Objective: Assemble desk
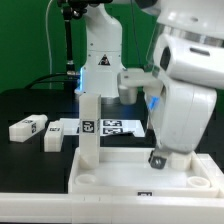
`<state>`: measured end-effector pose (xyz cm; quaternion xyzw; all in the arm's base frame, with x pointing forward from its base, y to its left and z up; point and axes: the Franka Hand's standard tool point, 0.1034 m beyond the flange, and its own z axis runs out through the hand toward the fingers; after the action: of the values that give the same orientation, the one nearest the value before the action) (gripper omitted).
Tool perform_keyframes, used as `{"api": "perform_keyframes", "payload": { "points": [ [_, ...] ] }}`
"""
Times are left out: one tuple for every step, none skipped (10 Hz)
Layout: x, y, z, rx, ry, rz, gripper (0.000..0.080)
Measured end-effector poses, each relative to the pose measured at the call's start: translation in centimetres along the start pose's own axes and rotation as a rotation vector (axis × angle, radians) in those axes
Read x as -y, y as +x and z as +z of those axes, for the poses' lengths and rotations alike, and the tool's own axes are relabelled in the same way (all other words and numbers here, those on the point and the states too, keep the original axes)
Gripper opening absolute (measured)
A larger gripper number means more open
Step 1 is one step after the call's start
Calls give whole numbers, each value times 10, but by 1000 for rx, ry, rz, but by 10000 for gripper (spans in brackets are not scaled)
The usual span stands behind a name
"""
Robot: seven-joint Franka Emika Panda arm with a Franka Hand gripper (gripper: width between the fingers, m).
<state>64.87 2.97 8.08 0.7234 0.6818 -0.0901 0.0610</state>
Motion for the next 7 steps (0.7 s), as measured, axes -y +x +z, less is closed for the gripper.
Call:
{"api": "perform_keyframes", "payload": {
  "points": [
    [1,-9,-14,18,-23,-13,649],
    [8,-22,-22,28,-39,-14,649],
    [11,-29,-21,30,-35,-10,649],
    [12,-28,-20,29,-33,6,649],
    [12,-28,-20,28,-33,29,649],
    [12,-29,-20,29,-32,30,649],
    [12,-28,-20,26,-32,53,649]
  ]
}}
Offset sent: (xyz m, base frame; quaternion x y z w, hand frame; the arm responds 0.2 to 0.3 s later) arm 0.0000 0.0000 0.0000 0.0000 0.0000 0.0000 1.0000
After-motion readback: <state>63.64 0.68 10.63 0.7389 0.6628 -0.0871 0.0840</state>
